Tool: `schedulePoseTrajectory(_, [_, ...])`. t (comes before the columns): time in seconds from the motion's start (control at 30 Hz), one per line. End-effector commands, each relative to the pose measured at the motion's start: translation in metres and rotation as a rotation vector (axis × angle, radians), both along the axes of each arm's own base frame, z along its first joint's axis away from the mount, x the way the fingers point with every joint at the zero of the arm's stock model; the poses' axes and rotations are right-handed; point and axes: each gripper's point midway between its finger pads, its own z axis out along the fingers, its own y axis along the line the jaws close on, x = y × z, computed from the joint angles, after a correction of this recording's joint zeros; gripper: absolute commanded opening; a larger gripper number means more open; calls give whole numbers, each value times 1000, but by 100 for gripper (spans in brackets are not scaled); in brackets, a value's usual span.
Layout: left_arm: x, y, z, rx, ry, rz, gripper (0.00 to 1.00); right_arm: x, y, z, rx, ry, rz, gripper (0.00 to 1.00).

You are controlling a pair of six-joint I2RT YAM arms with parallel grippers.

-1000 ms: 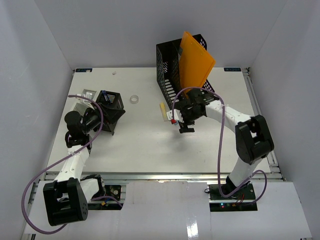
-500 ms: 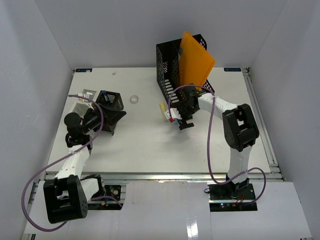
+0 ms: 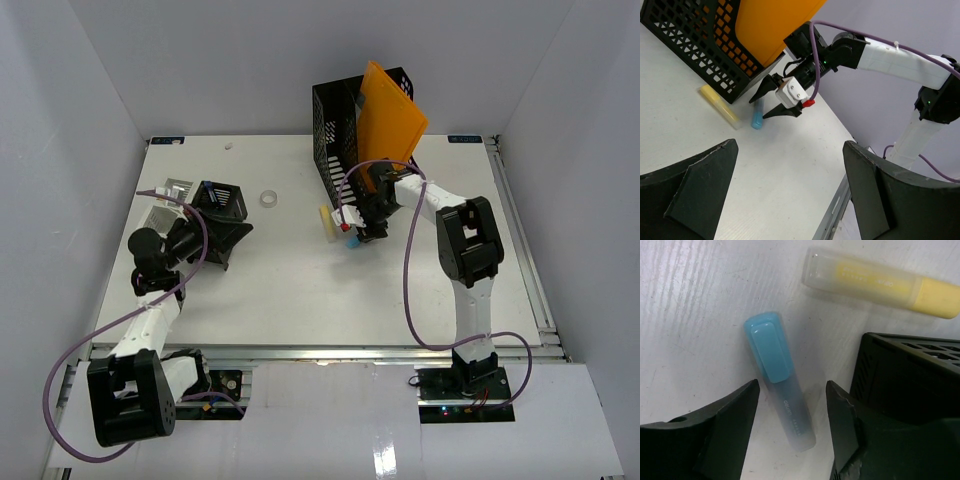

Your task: Organize the desk

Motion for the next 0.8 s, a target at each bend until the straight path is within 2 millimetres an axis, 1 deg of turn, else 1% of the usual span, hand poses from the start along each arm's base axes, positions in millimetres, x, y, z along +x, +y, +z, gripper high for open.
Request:
schedulePoseTrajectory(0.0, [-9, -2, 6, -12, -67, -20, 92, -18, -9, -14, -59, 108, 39, 47])
schedulePoseTrajectory(0.1, [-14, -5, 9, -39, -97, -26, 91, -31, -15, -16, -68, 133, 43, 41])
schedulePoseTrajectory(0.17, [-17, -5, 13, -46, -123, -33, 91, -46, -20, -21, -73, 172, 37, 37])
schedulePoseTrajectory(0.27, [-23, -16, 12, -55, -126, -73, 92, -60, -22, -16, -60, 202, -3, 32])
schedulePoseTrajectory(0.33, [-26, -32, 10, -29, -136, -117, 92, -73, -25, -15, -47, 234, -42, 30])
schedulePoseTrajectory(0.4, [-23, -48, 1, -7, -89, -125, 93, -86, -26, -13, -35, 267, -99, 28])
schedulePoseTrajectory(0.47, [-25, -69, -4, 12, -59, -131, 95, -93, -23, -10, -6, 309, -187, 26])
schedulePoseTrajectory(0.5, [-20, -71, -9, 12, -32, -87, 95, -95, -21, -7, 10, 316, -217, 23])
schedulePoseTrajectory(0.53, [-25, -82, -16, 0, -2, -103, 95, -99, -19, -3, 22, 368, -291, 21])
schedulePoseTrajectory(0.6, [-19, -91, -20, -65, 65, -36, 94, -103, -12, 10, 64, 423, -373, 13])
schedulePoseTrajectory(0.67, [-10, -94, -21, -118, 108, 37, 93, -106, -4, 26, 110, 466, -417, 8])
schedulePoseTrajectory(0.7, [-8, -100, -23, -135, 131, 55, 91, -108, 0, 34, 133, 495, -449, 8])
schedulePoseTrajectory(0.73, [-8, -111, -24, -154, 150, 62, 87, -109, 5, 44, 162, 532, -495, 8])
schedulePoseTrajectory(0.77, [-3, -116, -30, -172, 193, 85, 86, -109, 8, 57, 194, 535, -512, 8])
